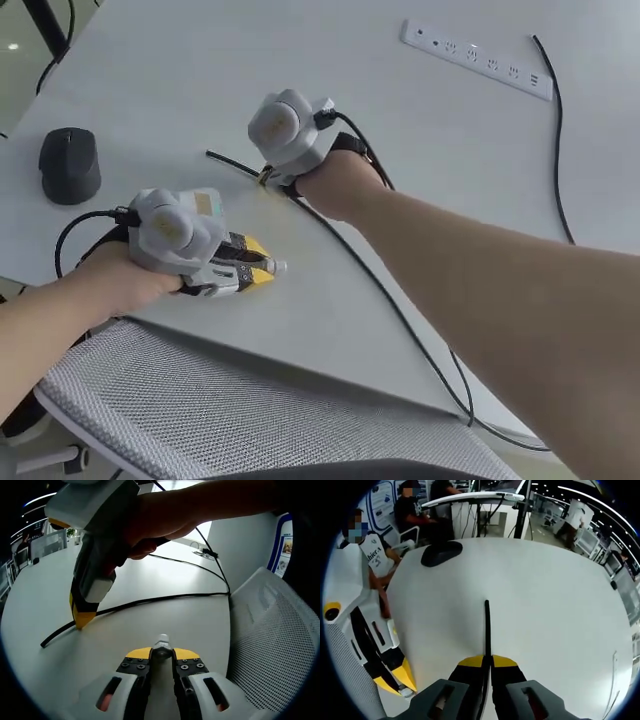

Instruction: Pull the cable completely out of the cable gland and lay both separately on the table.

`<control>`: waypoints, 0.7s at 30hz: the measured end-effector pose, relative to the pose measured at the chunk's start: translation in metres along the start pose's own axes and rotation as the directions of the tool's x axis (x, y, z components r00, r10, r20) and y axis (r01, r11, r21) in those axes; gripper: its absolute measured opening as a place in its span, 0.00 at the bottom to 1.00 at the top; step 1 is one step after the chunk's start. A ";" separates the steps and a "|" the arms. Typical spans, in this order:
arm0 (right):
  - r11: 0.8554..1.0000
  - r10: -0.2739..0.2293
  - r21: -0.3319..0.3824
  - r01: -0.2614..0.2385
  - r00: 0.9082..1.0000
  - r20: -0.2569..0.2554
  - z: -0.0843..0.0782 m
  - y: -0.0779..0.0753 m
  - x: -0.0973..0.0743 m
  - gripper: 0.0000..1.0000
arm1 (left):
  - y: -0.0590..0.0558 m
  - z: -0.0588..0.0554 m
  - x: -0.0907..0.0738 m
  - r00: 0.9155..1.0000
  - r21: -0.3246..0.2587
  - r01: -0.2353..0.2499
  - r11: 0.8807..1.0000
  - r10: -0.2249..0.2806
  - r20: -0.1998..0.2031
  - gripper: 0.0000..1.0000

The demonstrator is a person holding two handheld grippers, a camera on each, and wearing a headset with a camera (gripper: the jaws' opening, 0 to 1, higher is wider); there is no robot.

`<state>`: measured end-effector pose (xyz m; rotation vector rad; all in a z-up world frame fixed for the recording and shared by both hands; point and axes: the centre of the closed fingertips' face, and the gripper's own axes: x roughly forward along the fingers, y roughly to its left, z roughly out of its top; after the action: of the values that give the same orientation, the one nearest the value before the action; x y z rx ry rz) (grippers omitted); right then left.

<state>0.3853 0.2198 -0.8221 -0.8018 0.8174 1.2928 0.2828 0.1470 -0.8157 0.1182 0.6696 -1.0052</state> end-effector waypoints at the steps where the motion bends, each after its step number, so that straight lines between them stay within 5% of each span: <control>1: 1.000 0.001 -0.002 -0.001 1.000 0.001 0.000 0.000 0.000 0.00 | 0.000 0.000 0.000 1.000 -0.002 0.000 1.000 0.000 0.001 0.16; 21: 0.999 0.002 -0.040 -0.003 1.000 -0.009 0.001 0.002 0.001 0.01 | 0.003 0.000 -0.001 1.000 0.040 -0.028 0.999 0.028 -0.004 0.16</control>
<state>0.3831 0.2216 -0.8230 -0.8394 0.8024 1.3118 0.2850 0.1491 -0.8159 0.1646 0.6504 -0.9921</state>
